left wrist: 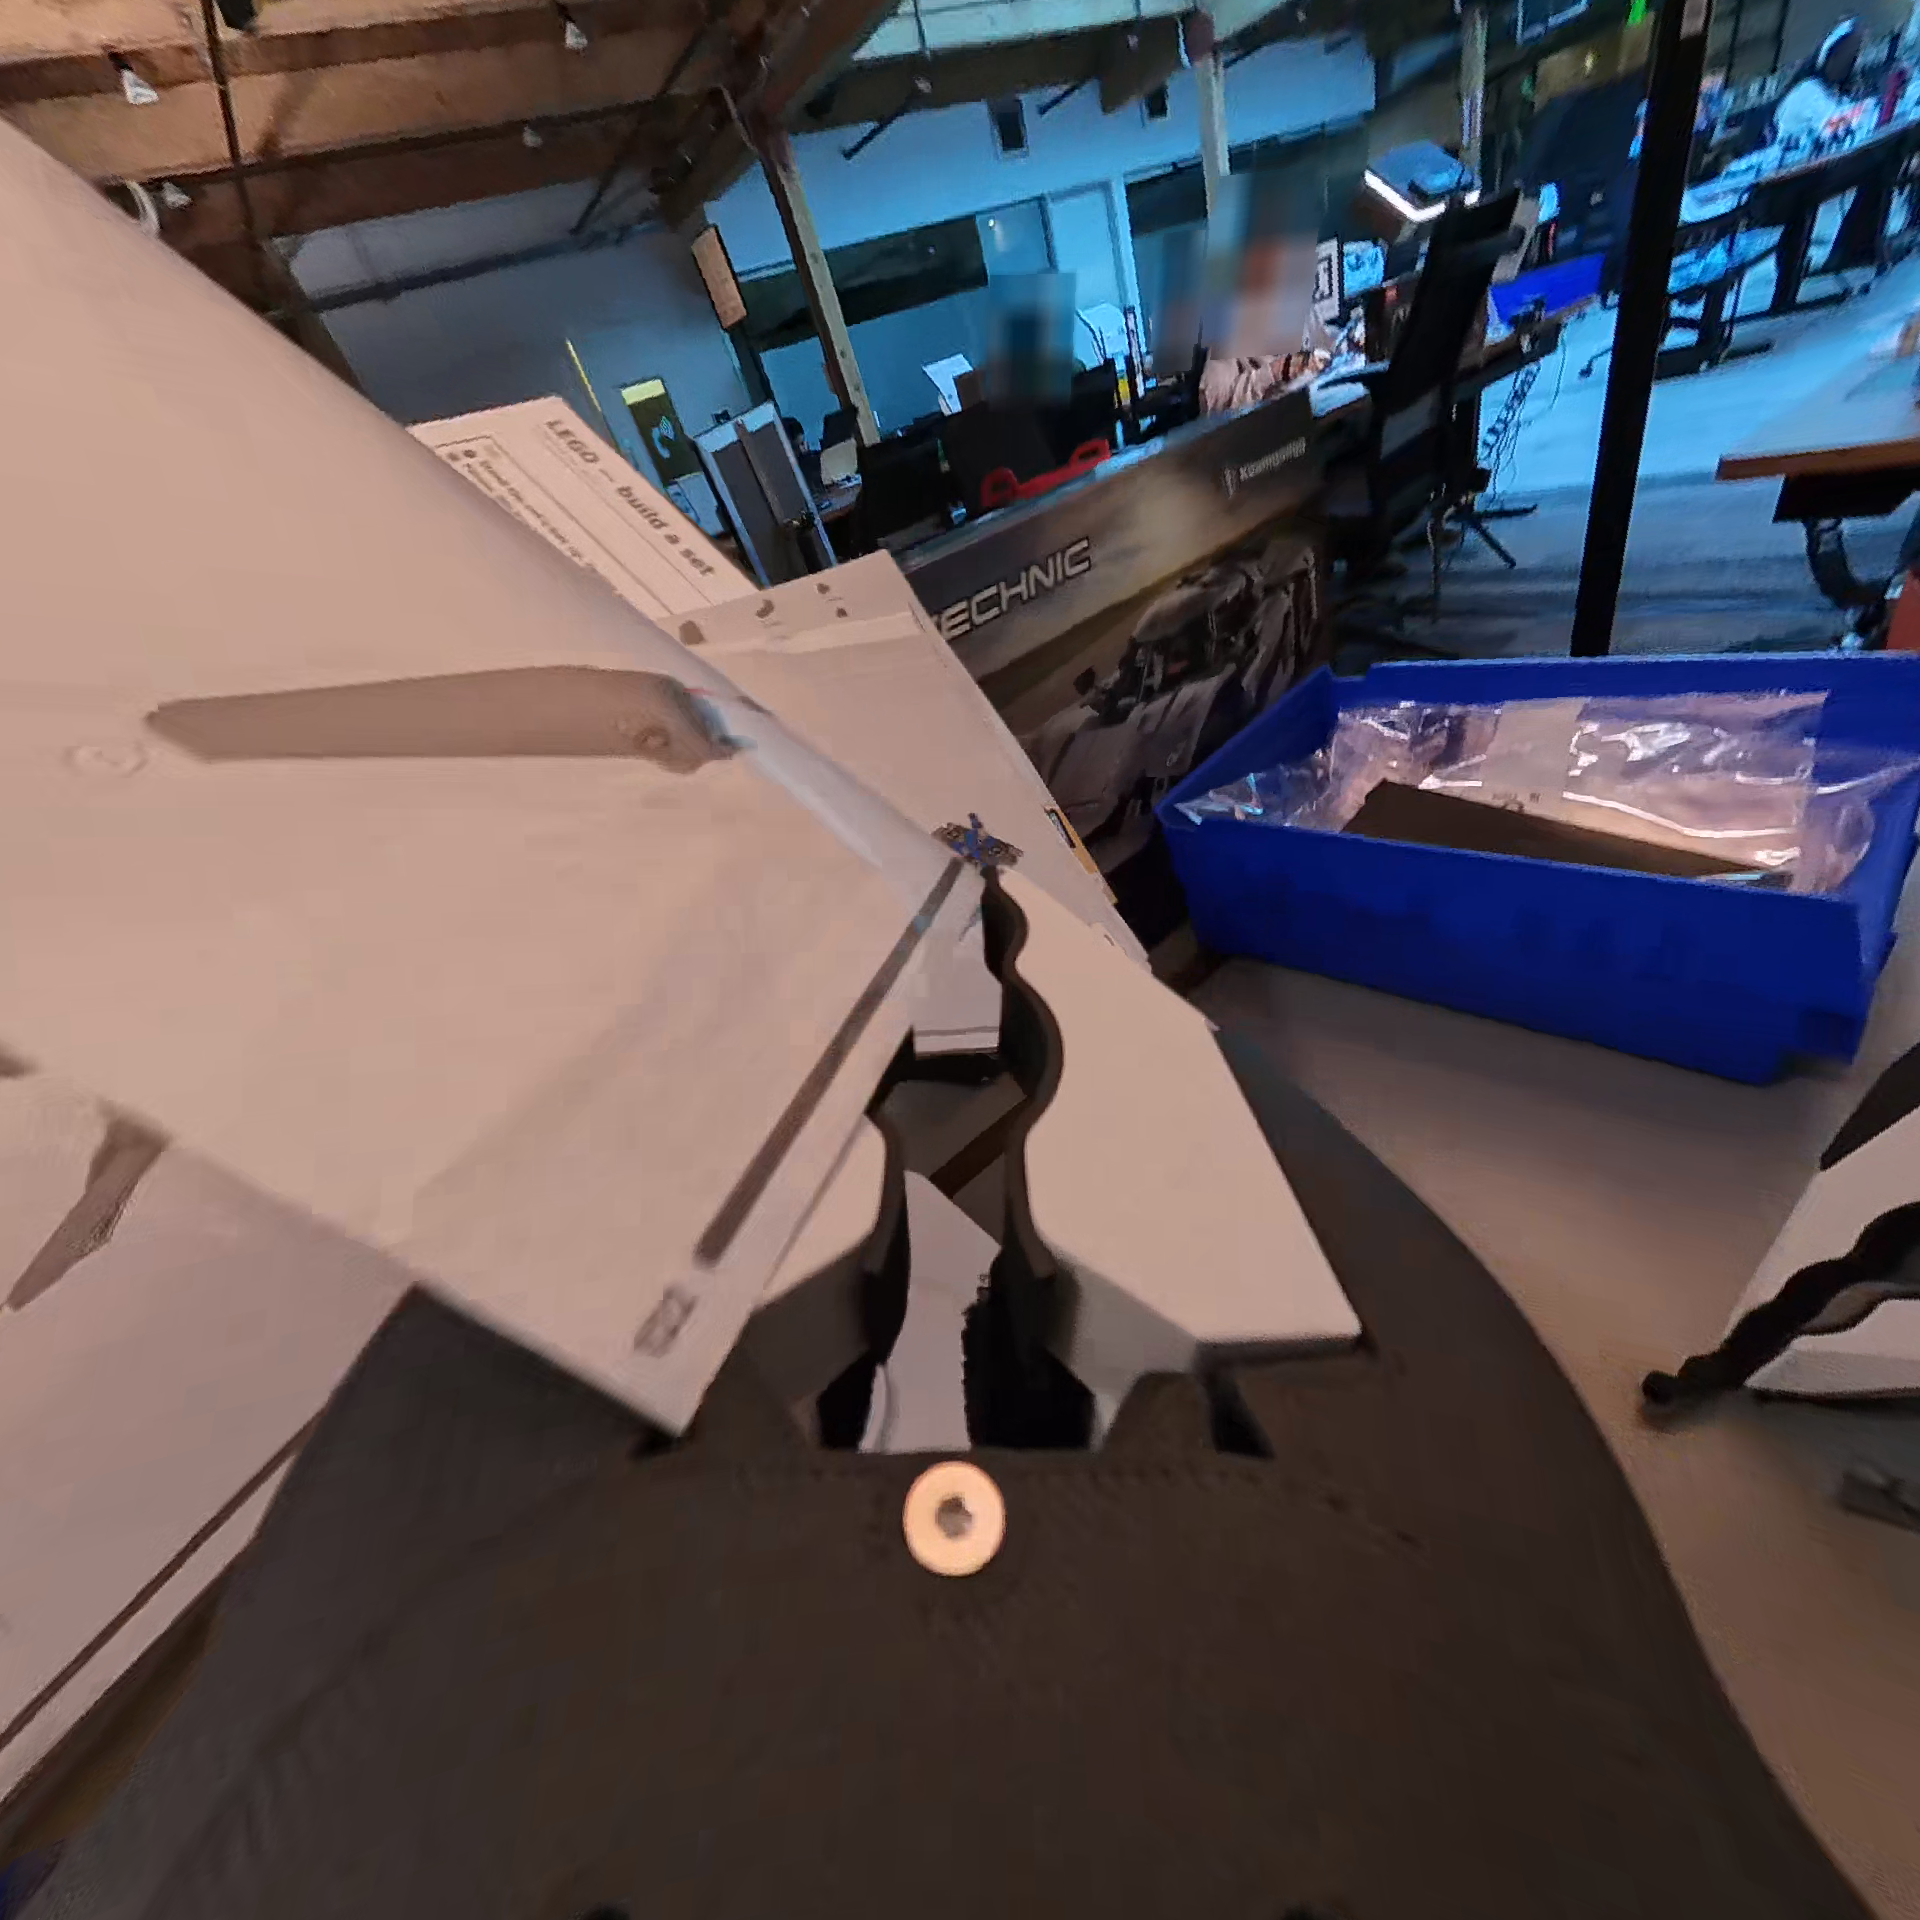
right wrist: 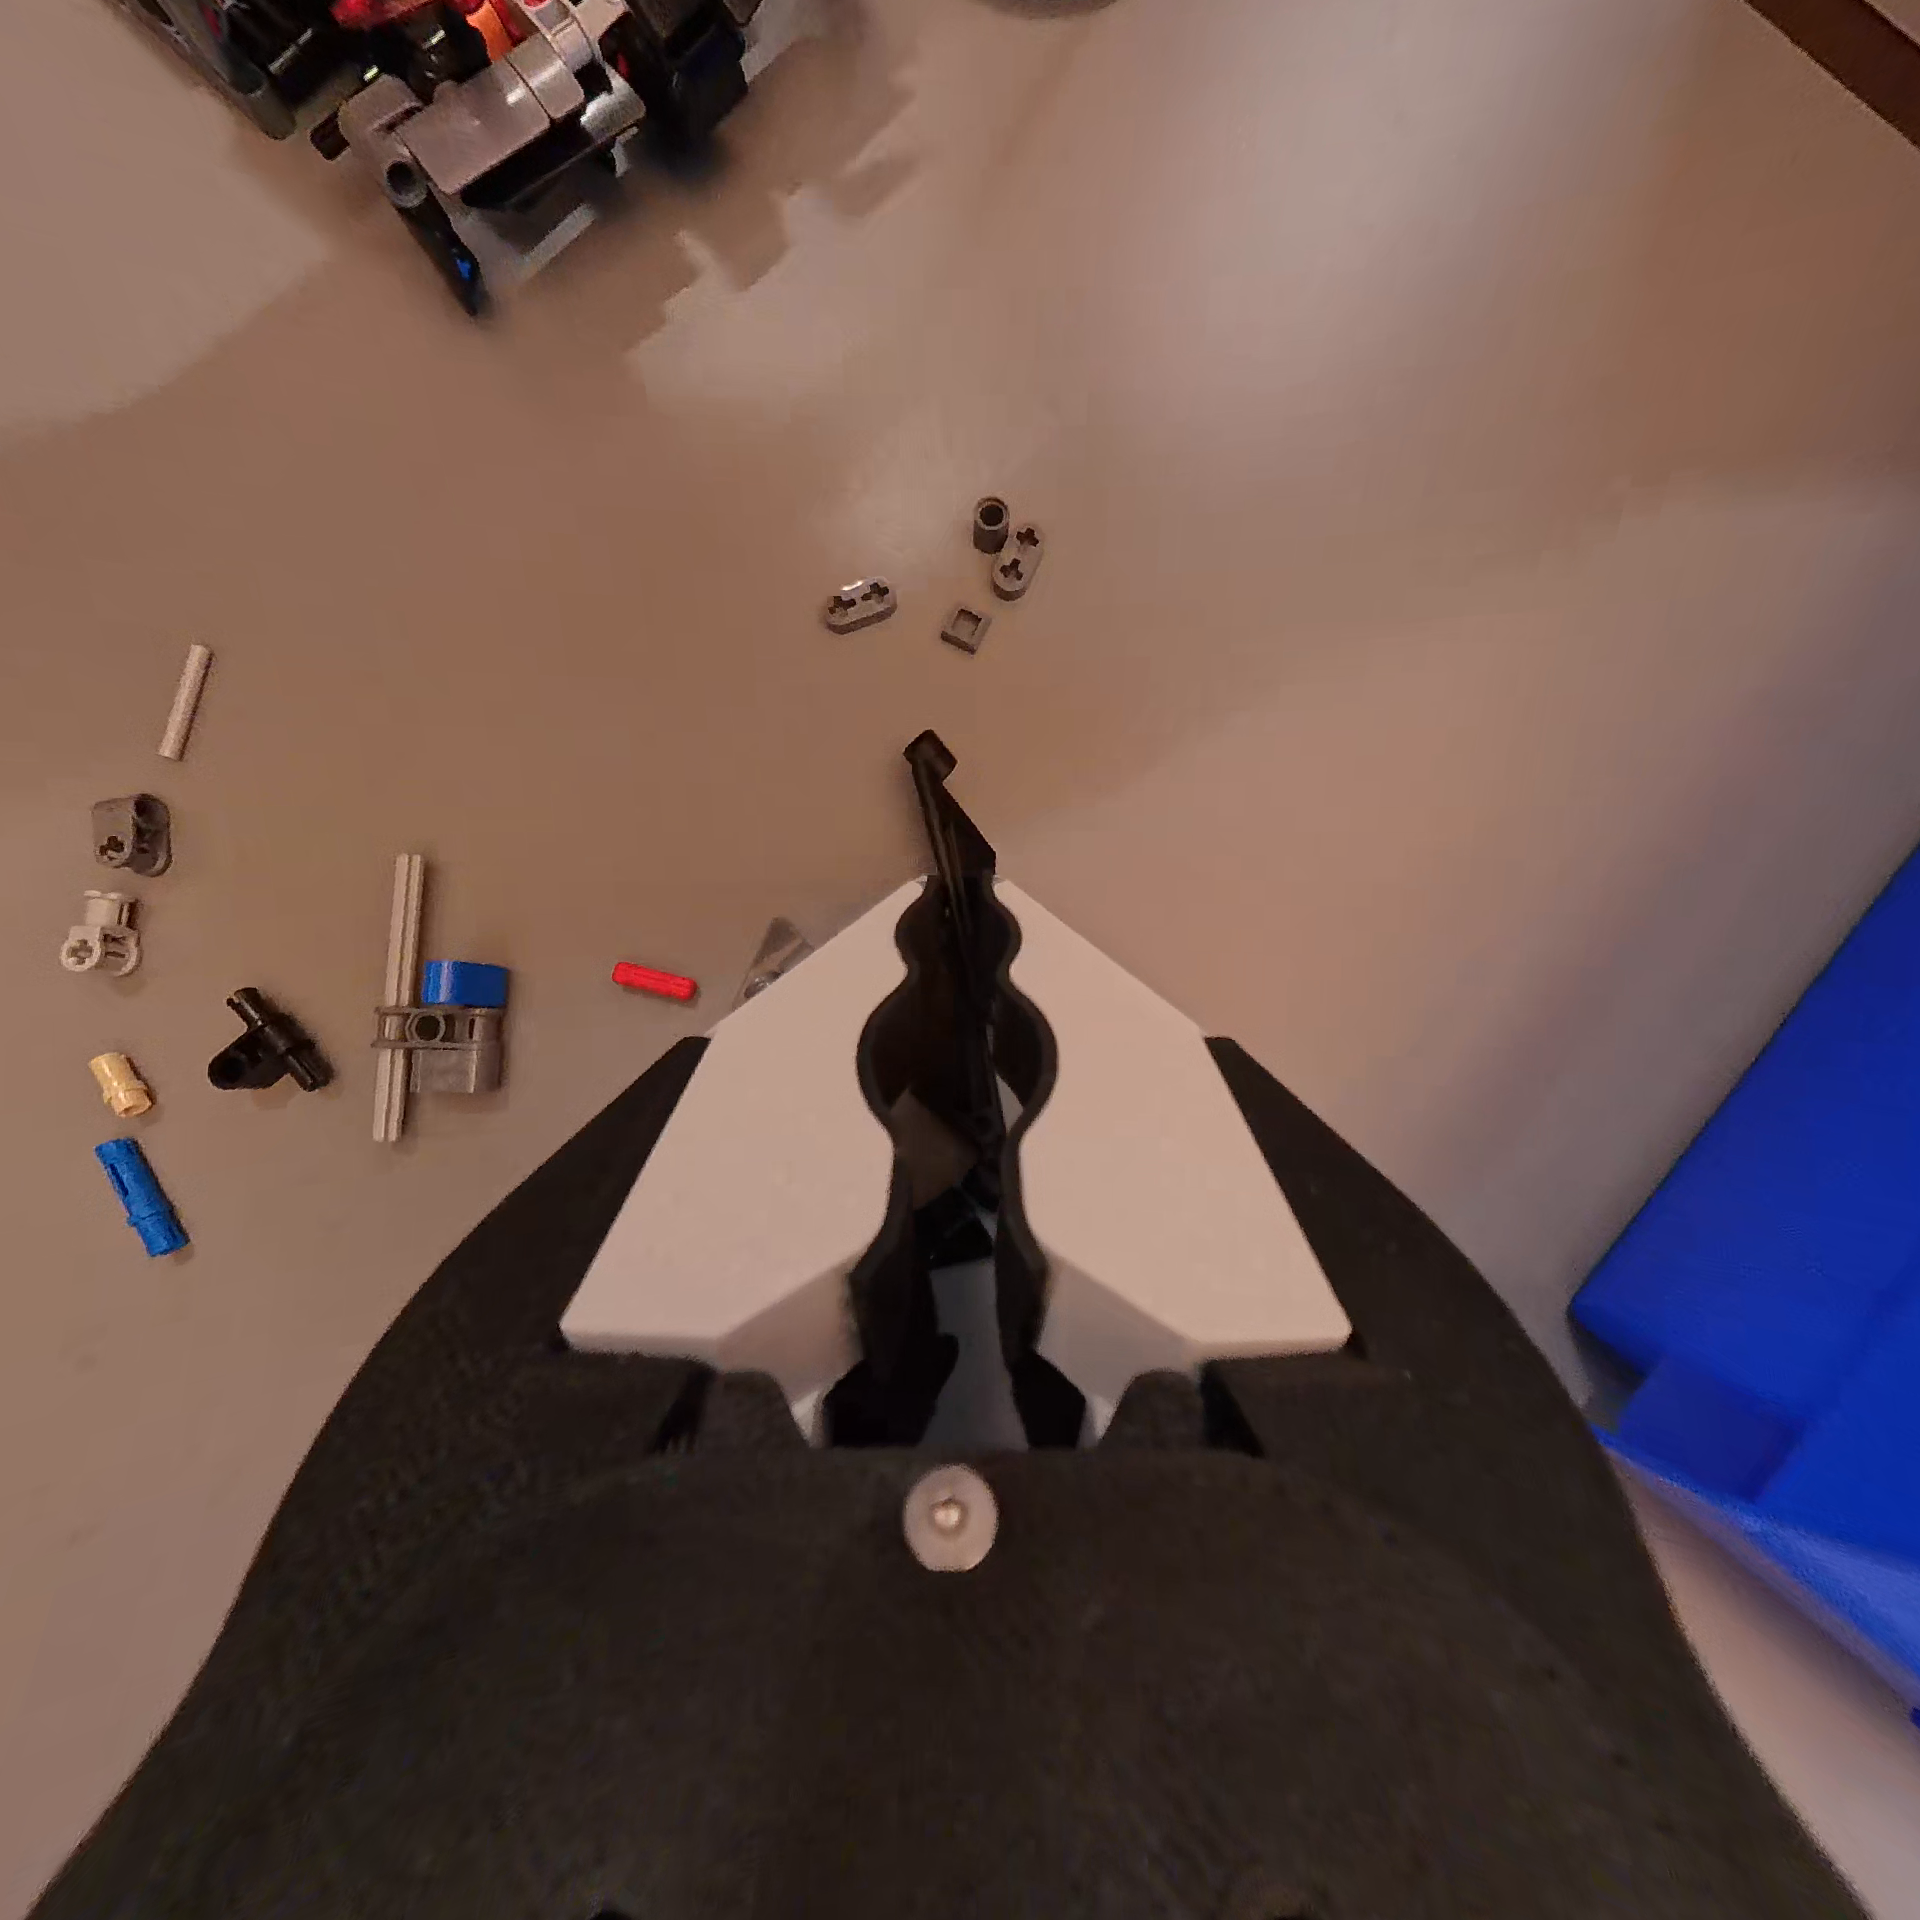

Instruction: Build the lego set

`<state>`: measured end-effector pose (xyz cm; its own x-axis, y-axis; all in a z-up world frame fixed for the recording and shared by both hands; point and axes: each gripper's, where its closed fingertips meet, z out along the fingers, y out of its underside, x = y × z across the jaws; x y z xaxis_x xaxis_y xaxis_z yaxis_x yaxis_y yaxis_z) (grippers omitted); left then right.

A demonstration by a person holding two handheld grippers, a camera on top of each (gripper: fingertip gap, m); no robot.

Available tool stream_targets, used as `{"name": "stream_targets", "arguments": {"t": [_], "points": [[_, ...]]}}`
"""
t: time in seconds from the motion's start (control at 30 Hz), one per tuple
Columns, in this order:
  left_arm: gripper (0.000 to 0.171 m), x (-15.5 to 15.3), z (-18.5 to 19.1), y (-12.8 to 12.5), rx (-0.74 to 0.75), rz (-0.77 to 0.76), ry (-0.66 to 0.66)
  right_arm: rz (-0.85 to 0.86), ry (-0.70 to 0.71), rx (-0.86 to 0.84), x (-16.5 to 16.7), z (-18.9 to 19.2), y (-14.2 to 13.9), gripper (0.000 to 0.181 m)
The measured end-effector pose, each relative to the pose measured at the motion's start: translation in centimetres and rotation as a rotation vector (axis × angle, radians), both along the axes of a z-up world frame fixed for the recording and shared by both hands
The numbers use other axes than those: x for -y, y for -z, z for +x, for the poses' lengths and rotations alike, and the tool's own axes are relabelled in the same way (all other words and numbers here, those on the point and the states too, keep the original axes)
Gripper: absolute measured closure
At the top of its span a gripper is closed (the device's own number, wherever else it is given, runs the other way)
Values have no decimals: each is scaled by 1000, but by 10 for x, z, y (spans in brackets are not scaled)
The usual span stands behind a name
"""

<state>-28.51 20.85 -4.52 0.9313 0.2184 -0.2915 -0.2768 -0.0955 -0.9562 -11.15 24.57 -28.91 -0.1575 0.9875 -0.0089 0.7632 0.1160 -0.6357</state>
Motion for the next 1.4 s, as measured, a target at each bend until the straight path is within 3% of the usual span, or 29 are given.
{"name": "stream_targets", "arguments": {"t": [0.03, 0.33, 0.57, 0.73, 0.83, 1.07, 1.3, 1.4], "points": [[165, -3, 3, 2, -23, -11, 2, -3, 1, -2, 0, 0, 0, 177], [163, -22, 39, 24, -127, -124, 144, -13, 0, -14, 0, 0, 0, 178], [165, -4, 50, 39, -129, -148, 174, -39, 3, -36, 1, -1, -2, 179], [165, 22, 28, 37, -139, -126, 93, -43, 2, -46, 1, 0, -3, 180], [158, 22, 11, 31, -198, -137, 28, -49, 3, -50, 1, -1, -3, 180], [124, -6, -2, 6, -628, -232, -133, -51, 0, -65, 2, -2, -3, 180], [117, -30, -30, 53, -674, -538, -112, -77, -12, -92, 1, -3, -3, 180], [128, -30, -35, 58, -686, -588, -113, -95, -15, -99, 0, -2, -4, 180]]}}
